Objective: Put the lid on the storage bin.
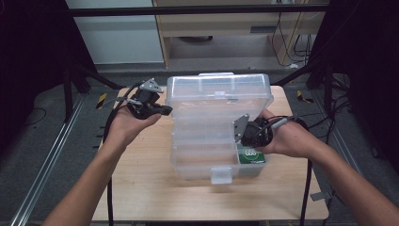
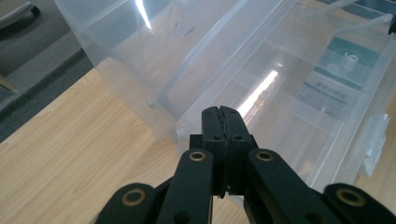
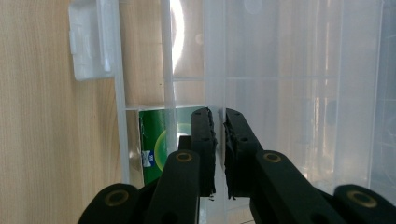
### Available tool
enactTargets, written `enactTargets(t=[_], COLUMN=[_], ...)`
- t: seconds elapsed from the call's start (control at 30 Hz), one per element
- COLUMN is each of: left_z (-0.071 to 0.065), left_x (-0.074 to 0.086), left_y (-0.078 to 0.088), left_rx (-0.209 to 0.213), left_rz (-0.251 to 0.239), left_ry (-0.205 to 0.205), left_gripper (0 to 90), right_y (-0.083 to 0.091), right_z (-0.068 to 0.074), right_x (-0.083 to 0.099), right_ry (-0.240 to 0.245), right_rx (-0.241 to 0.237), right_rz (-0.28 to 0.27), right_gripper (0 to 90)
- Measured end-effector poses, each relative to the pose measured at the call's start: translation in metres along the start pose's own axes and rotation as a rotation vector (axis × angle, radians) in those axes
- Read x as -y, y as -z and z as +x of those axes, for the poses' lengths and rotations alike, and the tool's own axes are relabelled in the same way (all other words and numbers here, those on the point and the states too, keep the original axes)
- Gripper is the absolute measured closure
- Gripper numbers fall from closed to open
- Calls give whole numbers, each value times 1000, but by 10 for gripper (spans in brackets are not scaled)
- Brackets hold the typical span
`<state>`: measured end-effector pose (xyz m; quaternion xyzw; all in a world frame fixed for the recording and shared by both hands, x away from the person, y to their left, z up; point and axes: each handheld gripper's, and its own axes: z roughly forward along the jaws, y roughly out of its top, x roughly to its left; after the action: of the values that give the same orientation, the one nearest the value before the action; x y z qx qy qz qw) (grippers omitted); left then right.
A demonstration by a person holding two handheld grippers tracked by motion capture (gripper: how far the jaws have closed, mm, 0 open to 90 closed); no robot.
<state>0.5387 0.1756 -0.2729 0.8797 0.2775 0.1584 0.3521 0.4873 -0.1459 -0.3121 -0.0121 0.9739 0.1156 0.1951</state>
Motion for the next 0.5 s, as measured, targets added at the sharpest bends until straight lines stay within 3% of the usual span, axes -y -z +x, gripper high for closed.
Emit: enactTargets(t=[0.5], left_z=[0], left_x=[-1], left_y=[-3], left_rx=[-6], left_rz=[-1], left_ry=[3], left_gripper=[899], right_y=[0], right_z=[2], right_x=[0], right_ry=[4], right_rx=[-10], right_rz=[-4], right_gripper=[846])
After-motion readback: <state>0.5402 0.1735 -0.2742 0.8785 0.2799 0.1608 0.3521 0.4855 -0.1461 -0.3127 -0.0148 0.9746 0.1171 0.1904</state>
